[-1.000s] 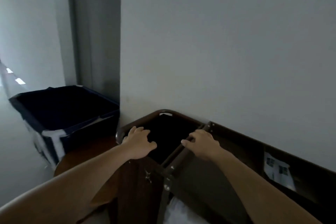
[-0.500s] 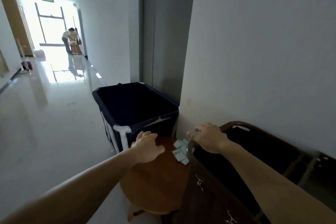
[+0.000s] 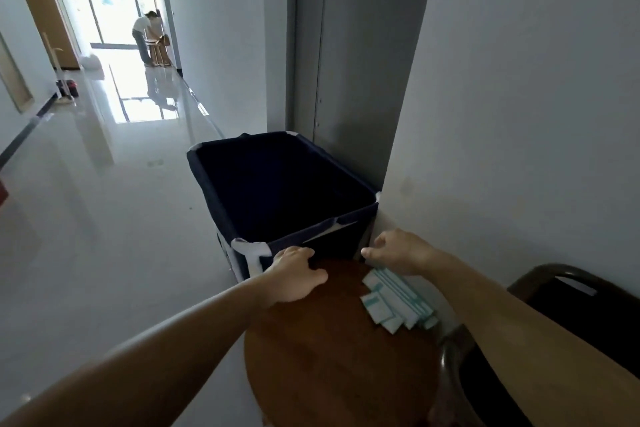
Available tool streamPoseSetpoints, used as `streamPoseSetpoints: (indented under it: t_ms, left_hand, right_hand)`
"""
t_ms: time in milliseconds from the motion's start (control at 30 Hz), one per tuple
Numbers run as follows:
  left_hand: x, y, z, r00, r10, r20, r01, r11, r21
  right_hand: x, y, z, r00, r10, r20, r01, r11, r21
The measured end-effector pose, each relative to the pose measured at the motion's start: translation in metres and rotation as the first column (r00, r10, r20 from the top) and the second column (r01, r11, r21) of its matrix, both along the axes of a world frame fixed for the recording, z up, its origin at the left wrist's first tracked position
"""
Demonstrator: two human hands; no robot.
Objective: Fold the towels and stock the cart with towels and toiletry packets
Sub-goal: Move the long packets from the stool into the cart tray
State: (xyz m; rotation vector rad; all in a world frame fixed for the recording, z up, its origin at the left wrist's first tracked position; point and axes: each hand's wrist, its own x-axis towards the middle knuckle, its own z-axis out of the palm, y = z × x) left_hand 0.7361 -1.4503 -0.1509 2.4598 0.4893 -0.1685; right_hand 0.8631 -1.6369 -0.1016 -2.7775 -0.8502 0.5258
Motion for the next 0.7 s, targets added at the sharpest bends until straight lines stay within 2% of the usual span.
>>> streamPoseSetpoints:
  t_ms: [200, 367, 567, 700]
  left_hand:
    - [0.069, 0.077, -0.031, 0.989, -0.141, -0.052, 0.137, 0.988, -0.067]
    - [0.123, 0.122, -0.044, 0.968, -0.231, -0.101, 0.219, 0.969, -0.112]
    - [0.173, 0.119, -0.079, 0.912, -0.353, -0.208, 0.297, 0.92, -0.257]
    - [0.202, 0.104, -0.107, 0.882, -0.373, -0.29, 0.269, 0.901, -0.34]
  right_hand:
    - [0.055, 0.066, -0.023, 0.988, -0.15, -0.016, 0.149, 0.985, -0.082]
    - [0.086, 0.104, -0.05, 0.955, -0.284, -0.092, 0.269, 0.952, -0.144]
    - [0.112, 0.098, -0.112, 0.87, -0.425, -0.249, 0.4, 0.905, -0.148]
    - [0.14, 0.077, -0.156, 0.811, -0.508, -0.291, 0.476, 0.861, -0.177]
